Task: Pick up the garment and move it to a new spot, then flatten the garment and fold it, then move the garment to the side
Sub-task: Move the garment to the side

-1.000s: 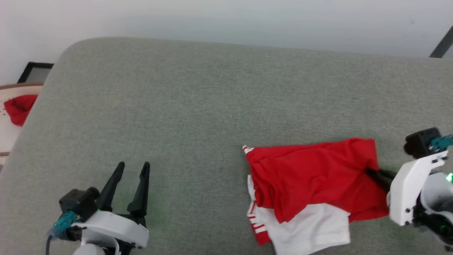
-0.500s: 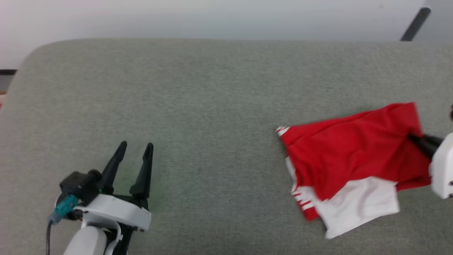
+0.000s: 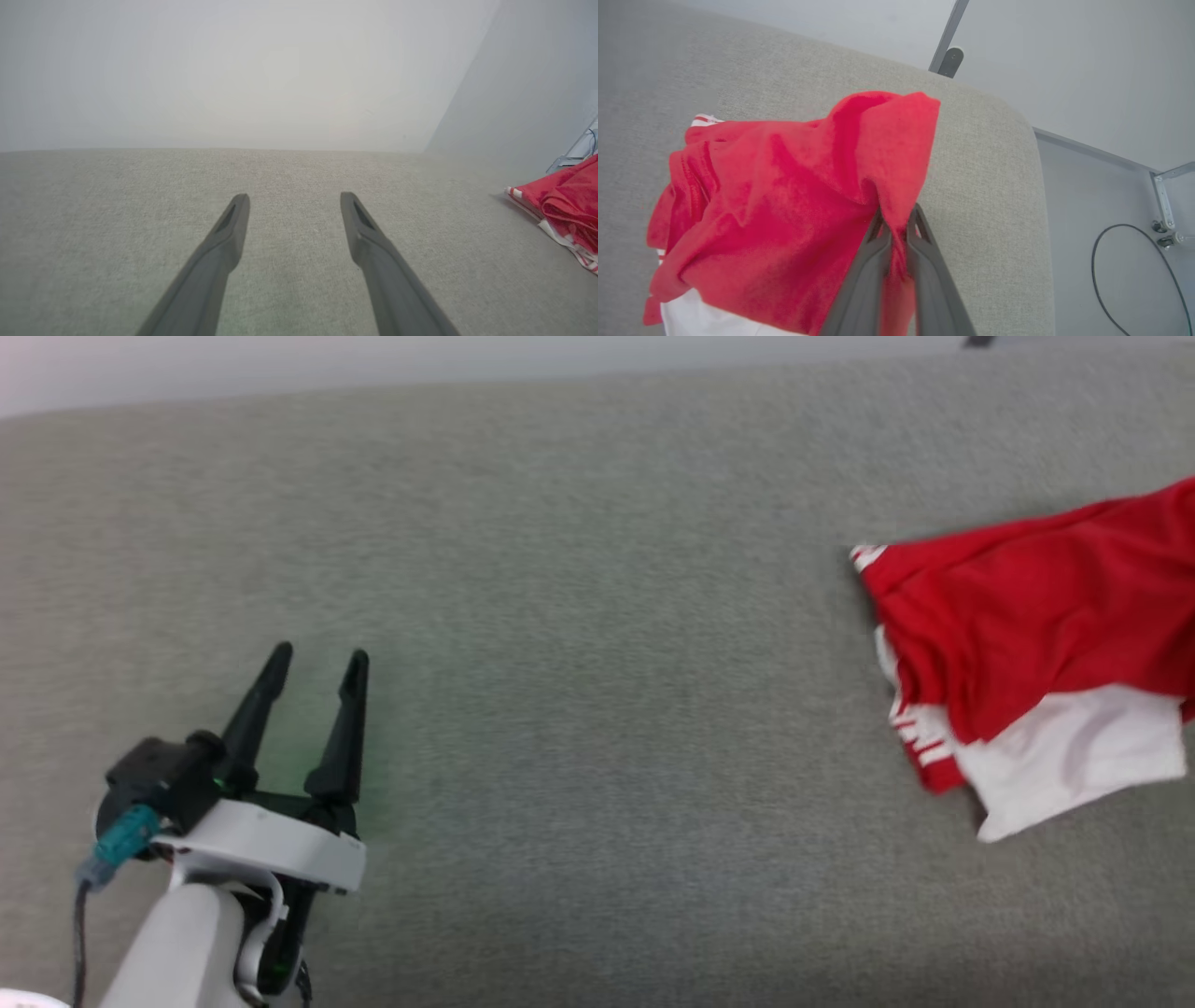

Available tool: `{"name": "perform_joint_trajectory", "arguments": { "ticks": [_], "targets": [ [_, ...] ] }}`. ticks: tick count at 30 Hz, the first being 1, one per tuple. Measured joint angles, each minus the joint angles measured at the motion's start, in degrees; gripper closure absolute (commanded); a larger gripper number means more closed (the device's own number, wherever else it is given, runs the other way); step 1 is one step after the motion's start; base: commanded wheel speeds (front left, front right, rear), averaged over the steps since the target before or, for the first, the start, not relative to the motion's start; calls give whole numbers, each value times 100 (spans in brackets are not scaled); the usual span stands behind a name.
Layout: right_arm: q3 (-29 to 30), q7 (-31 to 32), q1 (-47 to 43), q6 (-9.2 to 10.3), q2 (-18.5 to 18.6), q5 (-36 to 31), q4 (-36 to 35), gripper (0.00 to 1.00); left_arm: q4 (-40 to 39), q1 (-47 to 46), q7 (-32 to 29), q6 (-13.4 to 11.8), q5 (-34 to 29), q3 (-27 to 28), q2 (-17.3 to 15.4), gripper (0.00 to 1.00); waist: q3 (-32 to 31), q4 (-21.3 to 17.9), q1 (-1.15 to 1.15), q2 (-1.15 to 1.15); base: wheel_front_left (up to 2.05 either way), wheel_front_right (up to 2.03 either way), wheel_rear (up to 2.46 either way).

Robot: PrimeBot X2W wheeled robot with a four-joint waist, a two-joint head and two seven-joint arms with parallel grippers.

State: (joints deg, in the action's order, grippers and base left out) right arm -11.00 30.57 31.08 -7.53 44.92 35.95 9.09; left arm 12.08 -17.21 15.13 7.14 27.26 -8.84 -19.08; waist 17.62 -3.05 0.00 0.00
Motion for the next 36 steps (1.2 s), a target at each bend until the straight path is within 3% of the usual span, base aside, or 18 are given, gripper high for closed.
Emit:
{"name": "perform_joint_trajectory", "arguments": {
  "ticks": [7,21,36],
  "targets": [
    [-397,-701,528,0,320,22,673,100,-92,-156,0,0,-64,55,-135,0,327,-348,0,0,0,0,0],
    [-1319,-1748,1575,0,592,-109,2013,100,-334,-469,-145,-1,-126,2,-399,0,979,-801,0,0,0,0,0],
    [-1989,-2310,2382,0,243,-428,3253,100,-609,-506,-301,-60,-146,15,-598,0,1318,-995,0,0,0,0,0]
  ]
}}
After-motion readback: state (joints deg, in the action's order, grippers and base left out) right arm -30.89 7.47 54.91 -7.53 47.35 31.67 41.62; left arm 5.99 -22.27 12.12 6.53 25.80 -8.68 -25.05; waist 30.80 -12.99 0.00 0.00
